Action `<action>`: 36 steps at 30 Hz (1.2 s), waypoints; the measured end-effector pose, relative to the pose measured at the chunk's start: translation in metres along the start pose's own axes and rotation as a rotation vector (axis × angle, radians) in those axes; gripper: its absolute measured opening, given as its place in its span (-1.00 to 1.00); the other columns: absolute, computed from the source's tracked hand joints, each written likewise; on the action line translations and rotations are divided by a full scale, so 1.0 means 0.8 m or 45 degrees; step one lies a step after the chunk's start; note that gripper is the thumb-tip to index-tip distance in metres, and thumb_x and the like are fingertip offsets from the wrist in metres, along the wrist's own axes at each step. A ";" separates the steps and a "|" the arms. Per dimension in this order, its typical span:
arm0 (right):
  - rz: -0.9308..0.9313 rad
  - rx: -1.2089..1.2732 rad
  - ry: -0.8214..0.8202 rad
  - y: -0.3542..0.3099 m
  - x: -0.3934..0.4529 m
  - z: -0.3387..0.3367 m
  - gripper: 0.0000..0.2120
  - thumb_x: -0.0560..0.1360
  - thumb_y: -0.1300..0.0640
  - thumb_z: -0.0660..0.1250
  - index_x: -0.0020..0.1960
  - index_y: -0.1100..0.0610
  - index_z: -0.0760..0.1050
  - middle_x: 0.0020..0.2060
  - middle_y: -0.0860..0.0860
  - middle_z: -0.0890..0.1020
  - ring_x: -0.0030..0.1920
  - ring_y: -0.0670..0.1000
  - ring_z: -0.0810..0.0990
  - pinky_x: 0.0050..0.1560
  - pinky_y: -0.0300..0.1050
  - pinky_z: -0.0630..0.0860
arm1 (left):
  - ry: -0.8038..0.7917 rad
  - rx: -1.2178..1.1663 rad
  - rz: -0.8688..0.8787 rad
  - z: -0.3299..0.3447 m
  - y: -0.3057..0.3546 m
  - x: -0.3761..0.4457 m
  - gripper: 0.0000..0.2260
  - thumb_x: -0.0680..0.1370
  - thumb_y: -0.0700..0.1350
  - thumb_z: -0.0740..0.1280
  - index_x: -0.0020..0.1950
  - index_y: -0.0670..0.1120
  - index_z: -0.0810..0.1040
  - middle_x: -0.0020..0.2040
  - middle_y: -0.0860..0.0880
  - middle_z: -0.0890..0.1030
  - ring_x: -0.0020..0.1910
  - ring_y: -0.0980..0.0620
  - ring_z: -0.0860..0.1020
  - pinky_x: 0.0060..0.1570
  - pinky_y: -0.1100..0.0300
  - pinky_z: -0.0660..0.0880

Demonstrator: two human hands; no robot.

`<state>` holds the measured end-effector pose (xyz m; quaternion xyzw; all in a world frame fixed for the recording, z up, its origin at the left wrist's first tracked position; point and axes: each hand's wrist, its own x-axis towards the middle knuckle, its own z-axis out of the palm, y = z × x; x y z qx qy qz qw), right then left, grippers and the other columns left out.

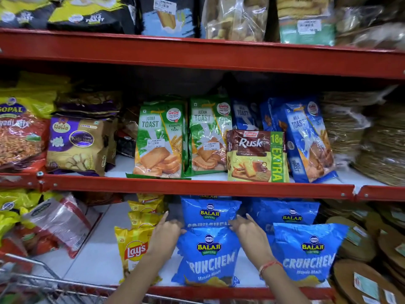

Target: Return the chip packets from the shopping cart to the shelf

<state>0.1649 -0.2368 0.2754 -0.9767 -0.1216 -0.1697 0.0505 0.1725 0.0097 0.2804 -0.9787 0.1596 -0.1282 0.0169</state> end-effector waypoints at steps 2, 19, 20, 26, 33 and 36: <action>-0.057 0.007 0.085 0.013 0.001 -0.003 -0.71 0.38 0.07 0.45 0.07 0.12 0.58 -0.06 0.01 0.70 0.13 -0.03 0.58 0.34 -0.22 0.11 | 0.160 -0.060 -0.016 0.002 0.012 0.003 -0.73 0.37 0.15 0.44 -0.07 0.01 0.63 -0.14 0.10 0.69 -0.10 0.20 0.62 0.33 0.16 0.27; 0.320 -0.162 0.002 0.245 -0.079 -0.042 -0.71 0.56 0.22 0.12 0.25 0.20 0.44 0.21 0.12 0.55 0.38 0.19 0.31 0.34 0.21 0.28 | 0.063 -0.188 0.353 0.002 0.278 0.109 -0.81 0.39 0.04 0.44 -0.08 -0.03 0.60 -0.21 0.06 0.66 -0.19 0.14 0.62 0.35 0.03 0.07; 0.286 -0.157 -0.045 0.249 -0.081 -0.040 -0.72 0.56 0.23 0.15 0.25 0.18 0.43 0.22 0.11 0.53 0.40 0.18 0.26 0.37 0.21 0.24 | 0.053 -0.166 0.338 0.002 0.283 0.110 -0.82 0.36 0.03 0.47 -0.14 -0.02 0.60 -0.28 0.08 0.64 -0.27 0.15 0.61 0.38 0.06 0.07; 0.179 0.094 0.030 0.231 -0.078 -0.037 -0.80 0.49 0.34 0.30 -0.01 0.07 0.46 0.04 0.17 0.61 0.31 0.13 0.42 0.39 -0.01 0.15 | 0.003 -0.116 0.216 0.007 0.274 0.100 -0.71 0.11 -0.07 0.62 -0.36 0.00 0.53 -0.51 0.12 0.51 -0.52 0.19 0.51 0.31 0.08 0.23; 0.220 0.168 0.026 0.210 -0.070 -0.043 -0.86 0.56 0.27 0.20 0.03 0.09 0.47 0.14 0.12 0.59 0.39 0.03 0.30 0.44 -0.08 0.02 | 0.251 -0.198 0.238 -0.008 0.258 0.094 -0.72 0.16 0.02 0.62 -0.34 -0.03 0.57 -0.46 0.08 0.58 -0.47 0.17 0.57 0.15 0.09 0.51; 0.182 0.254 0.163 0.183 -0.062 -0.063 -0.77 0.59 0.07 0.11 0.09 0.11 0.49 0.15 0.13 0.59 0.33 0.05 0.39 0.35 0.03 0.28 | 0.451 -0.337 0.296 -0.008 0.247 0.093 -0.80 0.32 0.06 0.51 -0.18 0.00 0.58 -0.29 0.11 0.64 -0.25 0.18 0.62 0.25 0.15 0.43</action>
